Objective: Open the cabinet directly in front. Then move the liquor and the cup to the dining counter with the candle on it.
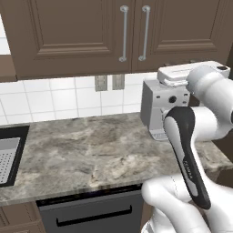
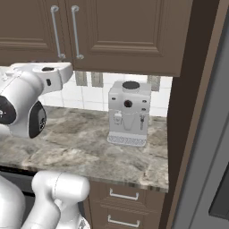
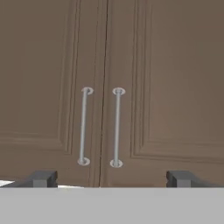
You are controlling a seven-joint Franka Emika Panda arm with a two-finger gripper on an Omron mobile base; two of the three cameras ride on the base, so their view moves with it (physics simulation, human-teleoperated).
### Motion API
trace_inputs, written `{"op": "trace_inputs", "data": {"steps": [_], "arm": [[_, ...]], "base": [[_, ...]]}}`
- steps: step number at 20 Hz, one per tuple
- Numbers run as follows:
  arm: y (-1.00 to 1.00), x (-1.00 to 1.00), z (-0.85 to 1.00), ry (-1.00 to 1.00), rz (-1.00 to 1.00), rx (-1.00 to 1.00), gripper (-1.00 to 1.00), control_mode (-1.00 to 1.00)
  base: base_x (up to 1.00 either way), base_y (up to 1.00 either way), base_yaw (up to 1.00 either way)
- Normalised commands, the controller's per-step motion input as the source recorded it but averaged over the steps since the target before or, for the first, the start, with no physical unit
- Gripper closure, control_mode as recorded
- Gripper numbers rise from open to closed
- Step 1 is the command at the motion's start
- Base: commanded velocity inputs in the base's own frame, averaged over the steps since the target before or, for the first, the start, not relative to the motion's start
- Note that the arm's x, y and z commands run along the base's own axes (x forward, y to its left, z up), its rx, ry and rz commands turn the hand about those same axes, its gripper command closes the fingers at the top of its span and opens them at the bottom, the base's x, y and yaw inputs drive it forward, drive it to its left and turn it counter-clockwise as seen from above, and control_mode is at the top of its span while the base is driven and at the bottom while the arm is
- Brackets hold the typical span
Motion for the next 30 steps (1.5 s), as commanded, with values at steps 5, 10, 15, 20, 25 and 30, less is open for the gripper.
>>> {"op": "trace_inputs", "data": {"steps": [5,10,15,20,25,30], "arm": [[0.00,-0.01,0.03,-0.20,-0.01,0.00,-1.00,-1.00],[0.00,0.00,0.02,0.00,0.00,0.00,-1.00,-1.00],[0.00,0.17,0.22,0.00,0.00,0.00,-1.00,-1.00],[0.00,0.47,0.06,0.01,0.00,0.00,-1.00,-1.00],[0.00,0.58,0.00,0.04,0.00,0.00,-1.00,-1.00],[0.00,0.59,0.00,0.00,0.00,0.00,-1.00,-1.00]], "base": [[0.00,0.00,0.00],[0.00,0.00,0.00],[0.00,0.00,0.00],[0.00,0.00,0.00],[0.00,0.00,0.00],[0.00,0.00,0.00]]}}
